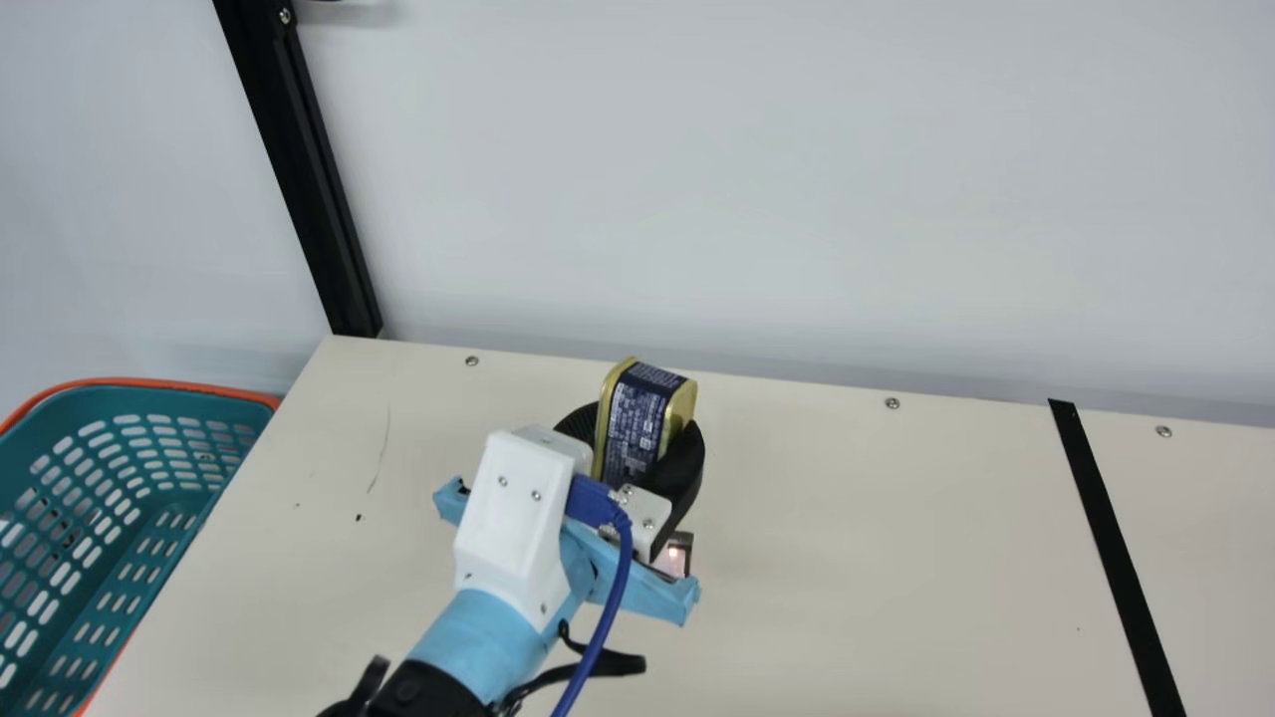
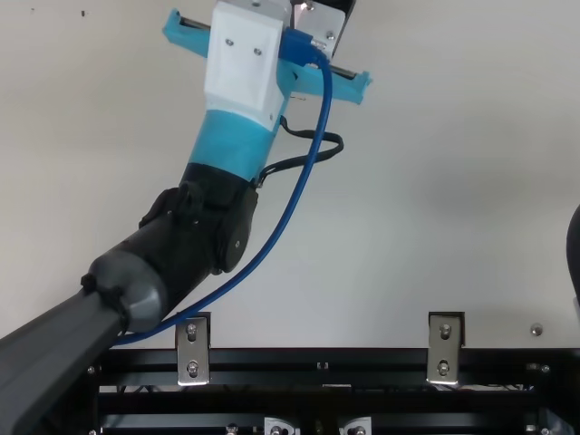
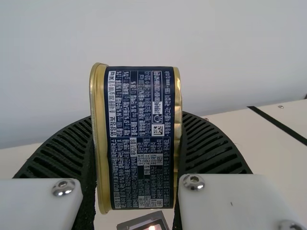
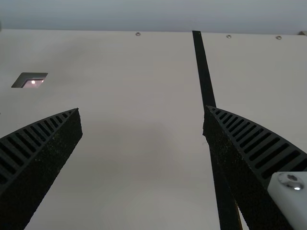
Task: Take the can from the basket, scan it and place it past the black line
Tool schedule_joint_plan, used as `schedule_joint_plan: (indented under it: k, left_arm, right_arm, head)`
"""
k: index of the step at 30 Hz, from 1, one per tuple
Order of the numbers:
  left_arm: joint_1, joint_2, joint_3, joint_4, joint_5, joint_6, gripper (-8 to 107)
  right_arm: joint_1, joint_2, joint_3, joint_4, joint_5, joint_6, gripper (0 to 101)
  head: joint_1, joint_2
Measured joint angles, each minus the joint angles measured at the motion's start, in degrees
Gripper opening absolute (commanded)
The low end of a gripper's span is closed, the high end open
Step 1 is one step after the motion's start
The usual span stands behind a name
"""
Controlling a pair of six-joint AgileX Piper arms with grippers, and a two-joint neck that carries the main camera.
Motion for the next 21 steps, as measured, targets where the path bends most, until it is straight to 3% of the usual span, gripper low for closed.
schedule_joint_plan:
  k: [21]
  left_arm:
    - [0.8, 4.2, -3.8, -1.1, 2.0, -0.4, 10]
  right_arm:
    - [0.0, 0.0, 0.0, 0.0, 0.0, 0.0, 101]
  head:
    - [-0.3, 0.0]
